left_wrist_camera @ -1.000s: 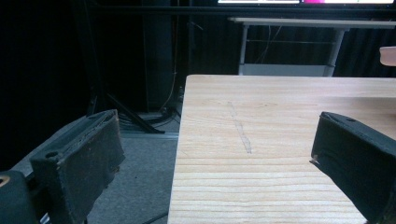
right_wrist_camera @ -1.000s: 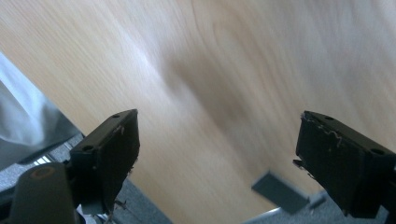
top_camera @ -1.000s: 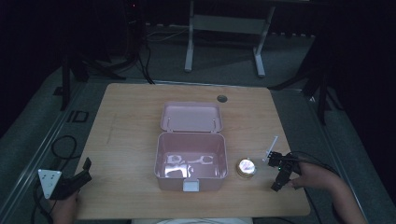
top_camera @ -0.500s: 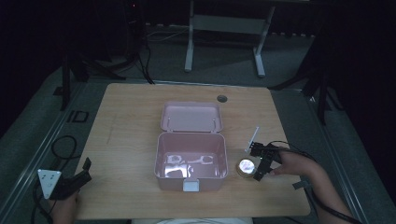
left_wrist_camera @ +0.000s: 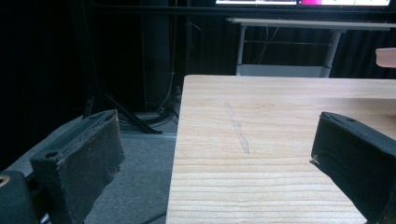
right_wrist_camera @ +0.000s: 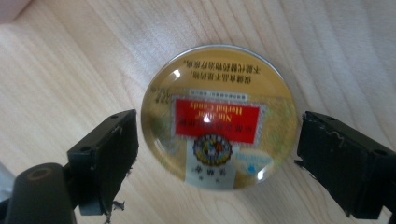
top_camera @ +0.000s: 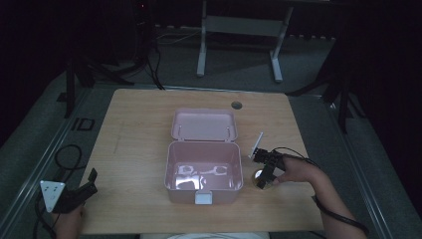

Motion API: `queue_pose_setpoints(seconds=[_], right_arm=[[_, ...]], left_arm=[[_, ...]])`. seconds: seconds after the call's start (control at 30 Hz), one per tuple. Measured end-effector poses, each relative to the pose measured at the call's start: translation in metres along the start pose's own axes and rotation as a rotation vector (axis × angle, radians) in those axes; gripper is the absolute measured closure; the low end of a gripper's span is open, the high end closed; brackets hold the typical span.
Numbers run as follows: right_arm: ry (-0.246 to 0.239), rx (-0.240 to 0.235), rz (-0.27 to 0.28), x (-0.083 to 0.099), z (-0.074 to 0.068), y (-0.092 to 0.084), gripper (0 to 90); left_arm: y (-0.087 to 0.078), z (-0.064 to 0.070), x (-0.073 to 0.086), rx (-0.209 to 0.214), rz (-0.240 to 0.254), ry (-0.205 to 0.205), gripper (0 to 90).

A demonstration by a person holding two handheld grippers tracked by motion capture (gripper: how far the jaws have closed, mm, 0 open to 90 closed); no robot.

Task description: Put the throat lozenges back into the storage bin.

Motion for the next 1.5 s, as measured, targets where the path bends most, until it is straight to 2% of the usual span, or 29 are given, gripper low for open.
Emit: queue_pose_setpoints(seconds=[0.1, 0.17, 0.3, 0.53, 0.7, 0.8, 0.87, 0.9, 0.93, 1.03, 1.07, 1.1, 1.2, 1.33, 1.4, 1.5], right_arm=[[0.005, -0.003, -0.012, -0.002, 0.001, 0.005, 13.8], [-0.013, -0.013, -0.017, -0.004, 0.0, 0.008, 19.6], [-0.026, 0.002, -0.028, -0.005, -0.002, 0.006, 20.0], [-0.05, -0.006, -0.046, -0.001, -0.006, -0.005, 20.0], [-0.046, -0.016, -0.059, 0.002, -0.008, -0.016, 20.0], [-0.034, 0.0, -0.048, 0.005, -0.009, -0.036, 20.1], [-0.043, 0.006, -0.04, 0.006, -0.011, -0.048, 20.0], [-0.043, 0.006, -0.04, 0.006, -0.011, -0.048, 20.0], [-0.056, 0.018, -0.037, 0.007, -0.013, -0.062, 20.1], [-0.069, 0.035, -0.04, 0.008, -0.018, -0.085, 20.1], [-0.069, 0.035, -0.04, 0.008, -0.018, -0.085, 20.1], [-0.087, 0.048, -0.047, 0.009, -0.022, -0.101, 20.1], [-0.121, 0.064, -0.055, 0.009, -0.029, -0.126, 20.1], [-0.171, 0.085, -0.032, 0.009, -0.039, -0.16, 20.1], [-0.191, 0.096, -0.014, 0.009, -0.044, -0.173, 20.1], [-0.213, 0.111, -0.01, 0.007, -0.049, -0.183, 20.1]], left_arm=[[0.0, 0.0, 0.0, 0.0, 0.0, 0.0, 2.5], [0.0, 0.0, 0.0, 0.0, 0.0, -0.001, 2.5], [0.0, 0.0, 0.0, 0.0, -0.001, 0.0, 2.5], [0.0, 0.0, 0.0, -0.001, -0.003, 0.001, 2.5], [0.0, 0.0, 0.0, -0.001, -0.002, 0.0, 2.5], [0.0, 0.0, 0.0, -0.001, -0.001, -0.003, 2.4], [0.0, 0.0, 0.0, -0.002, -0.001, -0.003, 2.4], [0.0, 0.0, 0.0, -0.002, -0.003, -0.003, 2.4], [0.0, 0.0, 0.0, -0.003, -0.003, -0.003, 2.5], [0.0, 0.0, 0.0, -0.003, -0.004, -0.002, 2.5], [0.0, 0.0, 0.0, -0.003, -0.004, -0.002, 2.5], [0.0, 0.0, 0.0, -0.003, -0.003, -0.002, 2.5], [0.0, 0.0, 0.0, -0.003, -0.004, -0.002, 2.5], [0.0, 0.0, 0.0, -0.002, -0.004, -0.004, 2.5], [0.0, 0.0, 0.0, -0.002, -0.004, -0.004, 2.4], [0.0, 0.0, 0.0, -0.003, -0.004, -0.004, 2.4]])
Point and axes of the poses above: each handheld gripper's, and its own axes: y roughly forward along the jaws, x roughly out of its underside, z roughly to its right, the point moved 1 cm from there along y, roughly forward along the jaws, and after that the axes turned 9 degrees about -y, right-handed, at the moved point
